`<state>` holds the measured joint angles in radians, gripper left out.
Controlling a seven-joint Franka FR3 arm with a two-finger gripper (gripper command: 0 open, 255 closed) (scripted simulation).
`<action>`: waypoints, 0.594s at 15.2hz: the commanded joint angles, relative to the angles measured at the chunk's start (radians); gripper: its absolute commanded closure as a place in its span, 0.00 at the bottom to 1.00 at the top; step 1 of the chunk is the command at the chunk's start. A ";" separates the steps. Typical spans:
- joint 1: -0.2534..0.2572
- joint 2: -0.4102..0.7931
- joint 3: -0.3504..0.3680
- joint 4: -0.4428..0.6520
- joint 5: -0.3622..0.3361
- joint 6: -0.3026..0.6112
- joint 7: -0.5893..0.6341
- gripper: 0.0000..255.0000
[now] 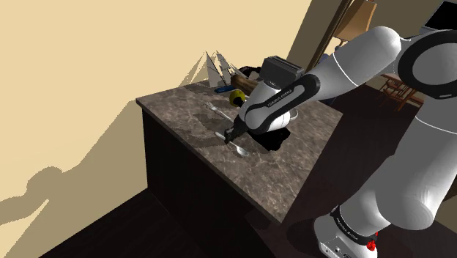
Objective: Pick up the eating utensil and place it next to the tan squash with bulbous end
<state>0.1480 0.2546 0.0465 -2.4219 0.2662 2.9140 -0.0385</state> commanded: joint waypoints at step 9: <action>0.015 -0.080 -0.023 -0.004 -0.036 -0.076 0.035 1.00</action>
<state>0.1599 0.1888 0.0273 -2.4246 0.2369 2.8513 -0.0109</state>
